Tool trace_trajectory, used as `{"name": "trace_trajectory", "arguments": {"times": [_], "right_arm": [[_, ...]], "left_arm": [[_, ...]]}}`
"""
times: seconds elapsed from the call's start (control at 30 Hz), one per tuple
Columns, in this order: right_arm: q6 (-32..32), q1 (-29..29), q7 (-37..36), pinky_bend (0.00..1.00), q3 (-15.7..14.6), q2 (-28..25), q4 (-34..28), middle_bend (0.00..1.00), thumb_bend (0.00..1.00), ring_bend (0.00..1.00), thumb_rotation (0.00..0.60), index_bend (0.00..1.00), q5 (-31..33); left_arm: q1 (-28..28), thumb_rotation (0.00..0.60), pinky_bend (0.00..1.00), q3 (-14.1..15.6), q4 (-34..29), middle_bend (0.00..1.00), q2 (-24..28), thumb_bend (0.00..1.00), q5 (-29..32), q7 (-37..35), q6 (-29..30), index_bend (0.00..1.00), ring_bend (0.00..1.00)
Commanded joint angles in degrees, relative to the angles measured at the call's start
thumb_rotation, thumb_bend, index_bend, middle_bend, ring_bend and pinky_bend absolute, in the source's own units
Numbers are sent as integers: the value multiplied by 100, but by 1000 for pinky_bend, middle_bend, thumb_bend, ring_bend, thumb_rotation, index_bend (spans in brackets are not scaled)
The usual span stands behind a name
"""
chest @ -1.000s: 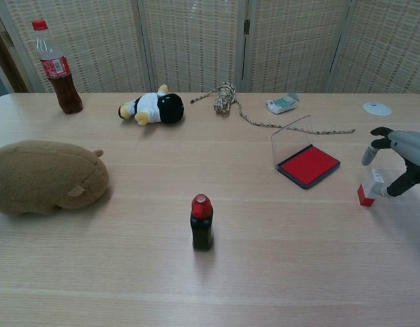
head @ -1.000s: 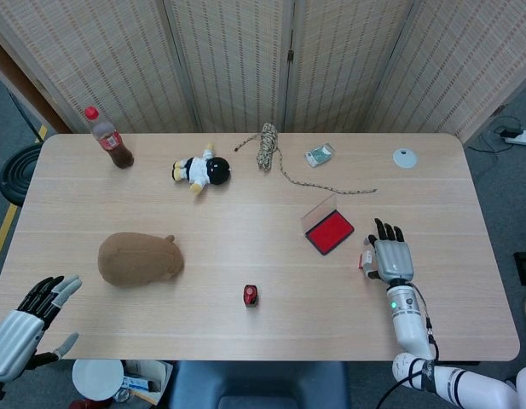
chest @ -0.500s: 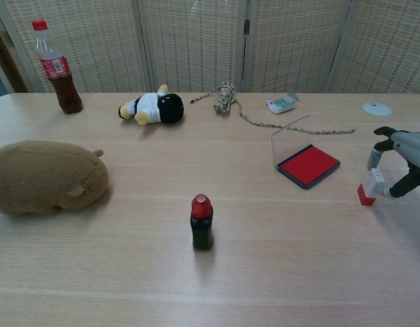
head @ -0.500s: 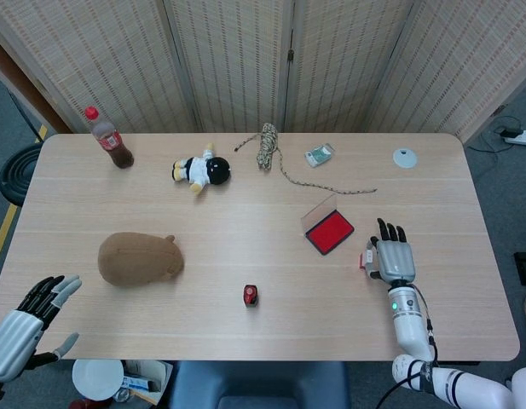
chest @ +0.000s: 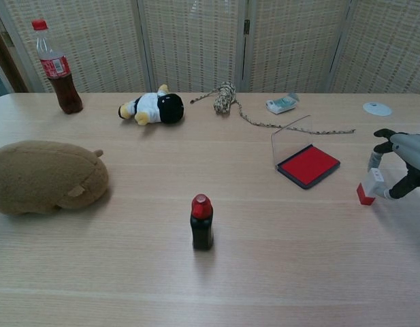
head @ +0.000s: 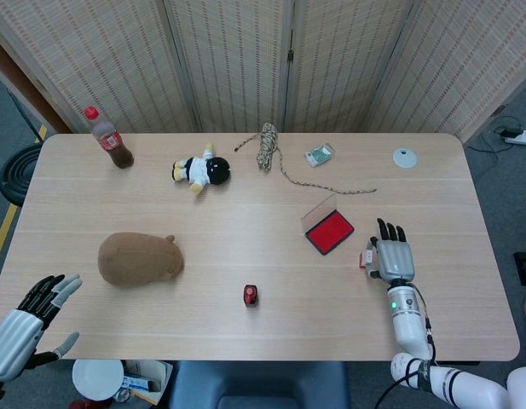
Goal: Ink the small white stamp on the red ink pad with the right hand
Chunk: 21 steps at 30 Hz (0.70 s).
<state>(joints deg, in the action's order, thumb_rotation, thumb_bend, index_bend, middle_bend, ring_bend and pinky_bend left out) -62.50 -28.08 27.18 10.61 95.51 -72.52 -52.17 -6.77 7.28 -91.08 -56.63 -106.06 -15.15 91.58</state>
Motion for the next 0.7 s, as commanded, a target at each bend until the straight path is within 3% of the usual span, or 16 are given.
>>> {"name": "trace_trajectory", "arguments": {"times": [0.03, 0.37, 0.7], "right_arm": [[20, -5, -40, 0, 5, 28, 46, 44, 257, 0, 600, 543, -32], [-5, 13, -87, 0, 53, -8, -4, 92, 258, 0, 600, 666, -81], [1, -114, -88, 0, 343, -294, -416, 106, 263, 0, 600, 683, -1]], "left_arm": [[0, 600, 58, -2, 5, 0, -5, 337, 7, 5, -2, 0, 0], [-19, 600, 57, -13, 3, 0, -17, 337, 18, 12, -17, 0, 0], [-62, 600, 58, -46, -49, 0, -42, 337, 135, 115, -159, 0, 0]]}}
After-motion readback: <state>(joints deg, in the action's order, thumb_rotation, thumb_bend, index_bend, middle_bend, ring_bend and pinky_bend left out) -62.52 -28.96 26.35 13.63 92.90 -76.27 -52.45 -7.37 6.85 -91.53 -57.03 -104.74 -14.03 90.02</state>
